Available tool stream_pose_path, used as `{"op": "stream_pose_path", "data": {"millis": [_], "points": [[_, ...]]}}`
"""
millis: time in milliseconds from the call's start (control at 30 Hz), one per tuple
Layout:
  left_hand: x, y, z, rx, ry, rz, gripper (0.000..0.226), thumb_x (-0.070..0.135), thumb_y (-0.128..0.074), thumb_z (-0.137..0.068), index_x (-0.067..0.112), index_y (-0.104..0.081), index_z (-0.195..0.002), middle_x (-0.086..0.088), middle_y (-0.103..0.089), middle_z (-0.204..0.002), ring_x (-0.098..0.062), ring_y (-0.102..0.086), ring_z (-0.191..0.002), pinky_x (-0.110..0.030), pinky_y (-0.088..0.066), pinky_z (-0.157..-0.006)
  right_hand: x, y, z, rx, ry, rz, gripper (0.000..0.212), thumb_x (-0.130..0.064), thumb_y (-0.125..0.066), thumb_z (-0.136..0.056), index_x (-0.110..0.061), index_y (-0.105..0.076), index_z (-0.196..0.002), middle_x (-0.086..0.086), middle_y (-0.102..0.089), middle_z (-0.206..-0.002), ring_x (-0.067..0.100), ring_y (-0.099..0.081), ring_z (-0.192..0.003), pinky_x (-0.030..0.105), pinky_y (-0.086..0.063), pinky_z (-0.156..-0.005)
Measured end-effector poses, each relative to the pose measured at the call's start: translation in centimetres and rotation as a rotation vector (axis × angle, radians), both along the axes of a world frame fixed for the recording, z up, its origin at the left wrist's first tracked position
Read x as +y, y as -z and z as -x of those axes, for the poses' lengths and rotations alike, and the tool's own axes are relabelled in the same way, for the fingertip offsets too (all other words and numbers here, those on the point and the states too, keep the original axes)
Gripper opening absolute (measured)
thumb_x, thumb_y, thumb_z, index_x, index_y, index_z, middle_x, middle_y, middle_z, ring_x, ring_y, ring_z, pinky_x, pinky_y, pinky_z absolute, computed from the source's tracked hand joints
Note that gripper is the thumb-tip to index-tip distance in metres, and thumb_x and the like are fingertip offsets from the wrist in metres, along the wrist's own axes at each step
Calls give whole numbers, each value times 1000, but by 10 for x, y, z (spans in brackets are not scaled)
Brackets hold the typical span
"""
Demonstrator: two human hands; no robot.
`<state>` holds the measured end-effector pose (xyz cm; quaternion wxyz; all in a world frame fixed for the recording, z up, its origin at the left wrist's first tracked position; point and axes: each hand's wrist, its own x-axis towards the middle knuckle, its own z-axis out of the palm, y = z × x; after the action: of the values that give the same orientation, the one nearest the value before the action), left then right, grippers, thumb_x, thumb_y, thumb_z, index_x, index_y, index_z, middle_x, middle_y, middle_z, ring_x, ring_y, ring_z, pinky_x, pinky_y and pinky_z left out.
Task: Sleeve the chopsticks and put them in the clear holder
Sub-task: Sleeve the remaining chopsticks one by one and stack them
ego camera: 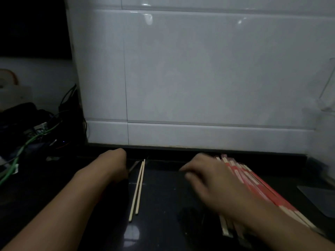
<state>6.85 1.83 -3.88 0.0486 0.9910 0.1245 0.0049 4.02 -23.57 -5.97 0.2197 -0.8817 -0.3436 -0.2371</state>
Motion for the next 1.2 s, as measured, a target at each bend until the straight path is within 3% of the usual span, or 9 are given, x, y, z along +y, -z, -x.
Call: {"op": "stream_pose_path", "data": {"millis": [167, 267, 333, 400, 633, 867, 967, 1100, 1200], "points": [[-5, -5, 7, -234, 15, 127, 68, 73, -55, -83, 9, -64, -64, -7, -59, -59, -25, -62, -64, -28, -44, -57, 52, 21, 18, 62, -339, 394, 50, -20, -52, -95, -29, -43, -144, -6, -35, -152, 20, -37, -134, 31, -32, -106], [-14, -14, 12, -356, 111, 482, 33, 36, -64, -92, 8, -70, -74, -8, -69, -66, -18, -66, -63, -26, -47, -56, 59, 19, 15, 98, -371, 480, 65, -13, -56, -92, -30, -32, -151, -9, -21, -161, 18, -22, -143, 30, -19, -98], [-24, -18, 16, -350, 192, 849, 15, 15, -64, -93, 7, -68, -81, -7, -72, -69, -13, -68, -58, -23, -50, -53, 59, 17, 15, 114, -398, 495, 64, -11, -56, -92, -28, -35, -150, -9, -27, -159, 18, -23, -142, 30, -19, -97], [-30, -19, 21, -333, 277, 1015, 8, 5, -62, -93, 6, -68, -89, -8, -74, -71, -13, -69, -59, -22, -55, -57, 59, 17, 14, 97, -424, 486, 59, -11, -57, -93, -27, -40, -148, -6, -34, -155, 18, -27, -139, 32, -23, -100], [-43, -21, 28, -301, 437, 1095, 17, -4, -57, -92, 7, -70, -93, -9, -75, -80, -23, -74, -72, -33, -58, -72, 52, 13, 14, 21, -520, 412, 26, -13, -63, -92, -19, -65, -118, 4, -52, -126, 17, -47, -114, 38, -49, -87], [-44, -19, 24, -374, 434, 1039, 14, 15, -58, -95, 11, -68, -86, 5, -60, -60, -7, -52, -50, -21, -45, -53, 53, 15, 16, -133, -542, 371, 21, -16, -59, -93, -23, -53, -111, 0, -48, -126, 14, -52, -102, 36, -52, -78], [-45, -19, 21, -435, 473, 1035, 17, 28, -62, -94, 15, -70, -86, 10, -52, -54, -5, -44, -47, -18, -36, -46, 61, 10, 8, -39, -352, 173, 21, -3, -57, -90, -16, -62, -107, 4, -59, -89, 16, -56, -78, 32, -47, -81], [-41, -19, 18, -570, 519, 976, 17, 31, -68, -90, 19, -69, -78, 6, -56, -55, -4, -48, -45, -21, -36, -48, 17, -26, 20, -147, -198, -882, 14, -5, -51, -98, -18, -56, -99, 5, -64, -82, 12, -59, -62, 26, -51, -61], [-40, -18, 19, -596, 490, 939, 13, 23, -71, -90, 20, -67, -78, 3, -67, -64, -12, -65, -57, -28, -48, -54, -17, -48, 7, -40, -39, -1222, 18, -3, -45, -102, -12, -58, -108, 10, -66, -86, 10, -59, -56, 22, -51, -56]]}}
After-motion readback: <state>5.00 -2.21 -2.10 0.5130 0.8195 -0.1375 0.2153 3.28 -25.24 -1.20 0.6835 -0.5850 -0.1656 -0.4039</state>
